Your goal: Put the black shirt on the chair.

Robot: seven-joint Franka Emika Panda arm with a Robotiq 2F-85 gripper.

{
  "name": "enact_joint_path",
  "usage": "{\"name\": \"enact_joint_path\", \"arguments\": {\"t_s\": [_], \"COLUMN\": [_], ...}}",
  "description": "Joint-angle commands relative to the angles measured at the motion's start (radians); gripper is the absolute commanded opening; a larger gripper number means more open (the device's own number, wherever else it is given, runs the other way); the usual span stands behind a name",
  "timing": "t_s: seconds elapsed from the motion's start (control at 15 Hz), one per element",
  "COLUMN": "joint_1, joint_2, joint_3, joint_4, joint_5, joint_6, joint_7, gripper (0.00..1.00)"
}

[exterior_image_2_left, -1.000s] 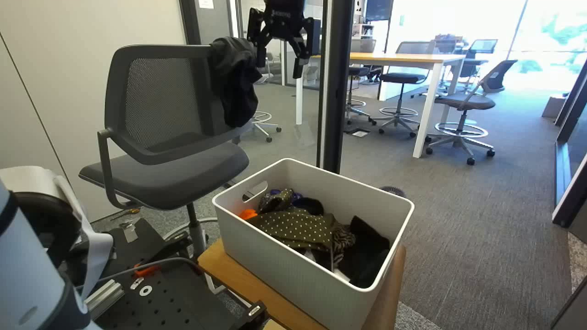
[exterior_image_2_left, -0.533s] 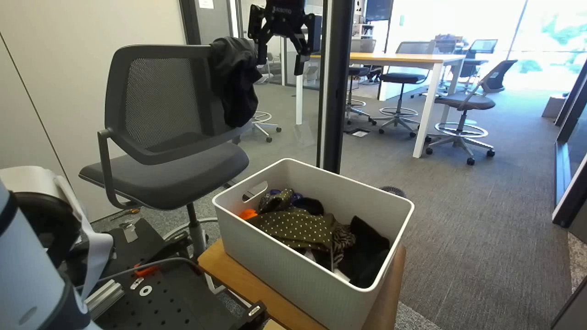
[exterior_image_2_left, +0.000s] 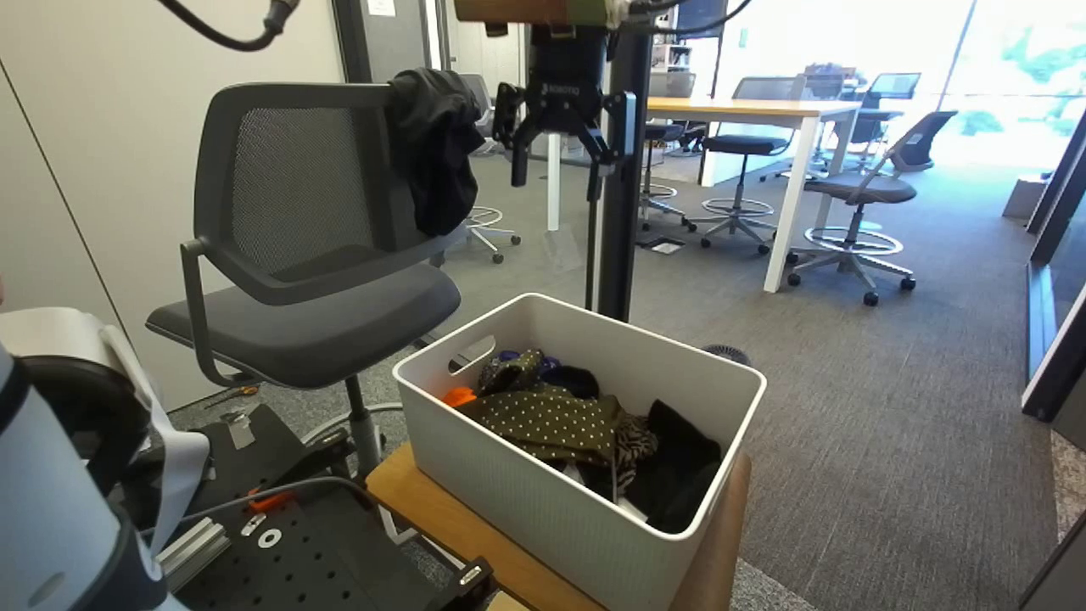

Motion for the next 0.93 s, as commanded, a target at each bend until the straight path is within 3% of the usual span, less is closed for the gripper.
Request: {"name": "enact_joint_path", "arguments": {"t_s": [0.0, 0.47, 0.87], "joint_1": [-0.029, -0.111, -0.150], "joint_2": [0.192, 0.538, 0.719], "joint_3": [-0.018, -0.025, -0.010], "joint_4": [0.075, 0.229, 0.319], "joint_5": [-0.038, -0.213, -0.358], "joint_6": [0.037, 0.049, 0.174], "joint_7": [-0.102, -0.270, -0.443], "gripper": [1.00, 1.00, 1.00]}}
